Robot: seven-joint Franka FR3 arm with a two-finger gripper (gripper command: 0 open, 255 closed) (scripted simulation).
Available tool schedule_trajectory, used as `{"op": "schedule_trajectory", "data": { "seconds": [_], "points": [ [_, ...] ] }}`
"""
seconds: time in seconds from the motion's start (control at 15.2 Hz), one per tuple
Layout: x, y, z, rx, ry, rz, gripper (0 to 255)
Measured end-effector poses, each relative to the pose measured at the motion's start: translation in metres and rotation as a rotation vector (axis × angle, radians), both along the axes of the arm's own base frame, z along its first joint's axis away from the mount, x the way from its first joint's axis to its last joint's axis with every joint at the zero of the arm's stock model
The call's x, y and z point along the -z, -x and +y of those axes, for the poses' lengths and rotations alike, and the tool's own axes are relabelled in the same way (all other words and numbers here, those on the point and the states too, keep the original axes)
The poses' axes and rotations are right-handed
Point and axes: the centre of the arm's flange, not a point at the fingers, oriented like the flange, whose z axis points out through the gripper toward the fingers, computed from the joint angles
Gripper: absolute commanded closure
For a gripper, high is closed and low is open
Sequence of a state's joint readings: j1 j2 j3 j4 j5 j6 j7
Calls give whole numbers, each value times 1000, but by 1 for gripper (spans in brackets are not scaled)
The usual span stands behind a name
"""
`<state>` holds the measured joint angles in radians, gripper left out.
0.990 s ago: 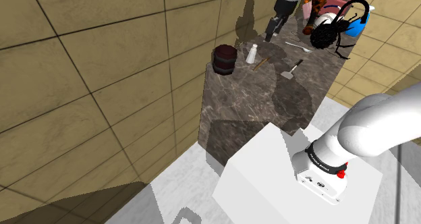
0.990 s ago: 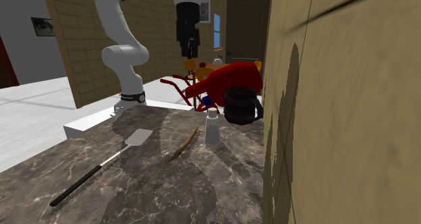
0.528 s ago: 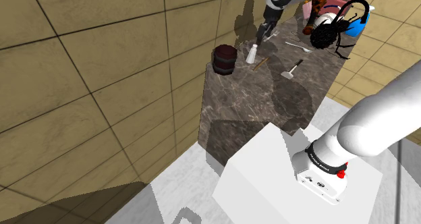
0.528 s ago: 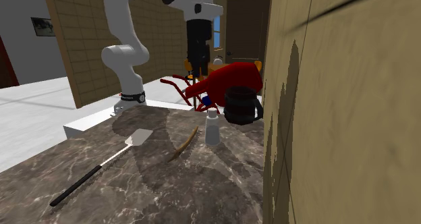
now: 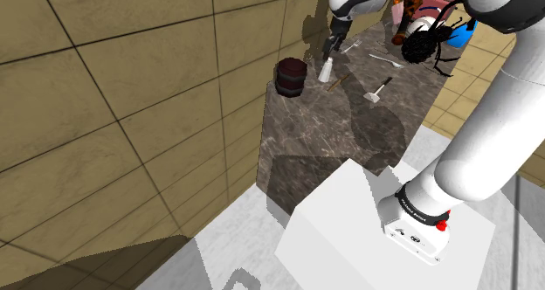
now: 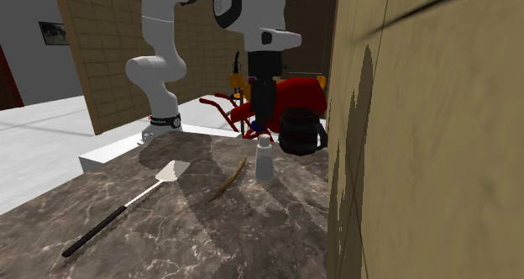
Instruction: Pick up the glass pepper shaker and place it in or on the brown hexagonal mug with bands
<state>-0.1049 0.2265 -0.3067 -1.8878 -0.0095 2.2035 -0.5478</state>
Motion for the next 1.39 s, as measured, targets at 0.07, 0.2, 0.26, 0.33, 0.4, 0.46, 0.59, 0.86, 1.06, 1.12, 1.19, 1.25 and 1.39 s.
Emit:
{"op": "schedule_trajectory", "data": {
  "seconds": [0.07, 0.2, 0.26, 0.33, 0.4, 0.46, 0.59, 0.86, 1.06, 1.12, 1.19, 1.25, 1.39],
  "points": [
    [5, -2, -3, 0, 0, 0, 0],
    [18, -5, -6, -1, 0, 1, 0],
    [22, -5, -7, -1, 0, 1, 0],
    [28, -6, -9, -1, 0, 1, 0],
    [34, -6, -10, -1, 0, 1, 0],
    [39, -8, -10, -1, 0, 1, 0],
    [46, -7, -11, -1, 0, 1, 0],
    [47, -7, -11, -1, 0, 0, 0],
    [47, -7, -11, -1, 0, 0, 255],
    [47, -7, -11, -1, 0, 0, 255],
    [47, -8, -11, -1, 0, 0, 255],
    [47, -8, -11, -1, 0, 0, 255],
    [47, -8, -11, -1, 0, 0, 255]
  ]
}}
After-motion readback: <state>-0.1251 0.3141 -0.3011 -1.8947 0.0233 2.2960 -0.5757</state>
